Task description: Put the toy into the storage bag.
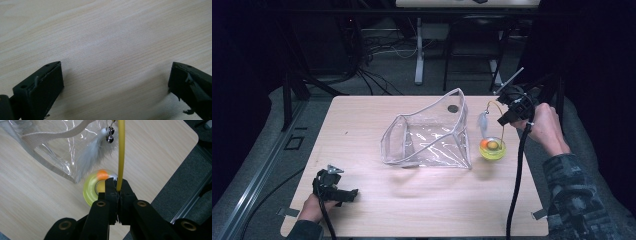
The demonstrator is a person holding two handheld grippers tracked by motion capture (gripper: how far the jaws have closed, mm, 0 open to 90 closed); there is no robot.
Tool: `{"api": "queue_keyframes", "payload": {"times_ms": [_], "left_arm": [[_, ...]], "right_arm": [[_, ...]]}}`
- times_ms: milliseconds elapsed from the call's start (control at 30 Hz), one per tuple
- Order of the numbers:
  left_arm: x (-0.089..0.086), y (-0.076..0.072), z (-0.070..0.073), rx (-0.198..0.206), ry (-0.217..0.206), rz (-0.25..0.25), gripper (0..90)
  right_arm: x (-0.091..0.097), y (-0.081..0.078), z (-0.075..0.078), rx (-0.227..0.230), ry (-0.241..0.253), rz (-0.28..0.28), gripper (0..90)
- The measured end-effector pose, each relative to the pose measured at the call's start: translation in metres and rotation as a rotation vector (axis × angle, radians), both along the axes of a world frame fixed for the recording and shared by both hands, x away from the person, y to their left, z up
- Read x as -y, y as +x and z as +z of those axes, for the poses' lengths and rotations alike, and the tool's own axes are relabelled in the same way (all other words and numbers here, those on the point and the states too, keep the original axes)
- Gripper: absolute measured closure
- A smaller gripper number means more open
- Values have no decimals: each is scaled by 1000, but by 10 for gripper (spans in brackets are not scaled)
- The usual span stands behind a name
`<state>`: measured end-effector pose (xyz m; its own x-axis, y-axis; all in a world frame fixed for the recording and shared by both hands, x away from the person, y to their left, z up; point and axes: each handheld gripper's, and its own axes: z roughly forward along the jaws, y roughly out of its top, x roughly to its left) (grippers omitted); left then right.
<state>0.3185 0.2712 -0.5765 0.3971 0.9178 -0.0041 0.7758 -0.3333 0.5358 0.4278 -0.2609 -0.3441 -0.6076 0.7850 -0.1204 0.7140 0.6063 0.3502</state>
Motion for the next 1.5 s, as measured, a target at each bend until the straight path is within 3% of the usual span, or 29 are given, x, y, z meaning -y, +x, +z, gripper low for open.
{"api": "queue_keyframes", "payload": {"times_ms": [367, 1500], "left_arm": [[0, 0, 0, 1, -6, 0, 0], [0, 0, 0, -1, -3, -5, 0]], "right_arm": [[1, 1, 20, 15, -26, 9, 880], [-10, -3, 63, 85, -36, 35, 880]]}}
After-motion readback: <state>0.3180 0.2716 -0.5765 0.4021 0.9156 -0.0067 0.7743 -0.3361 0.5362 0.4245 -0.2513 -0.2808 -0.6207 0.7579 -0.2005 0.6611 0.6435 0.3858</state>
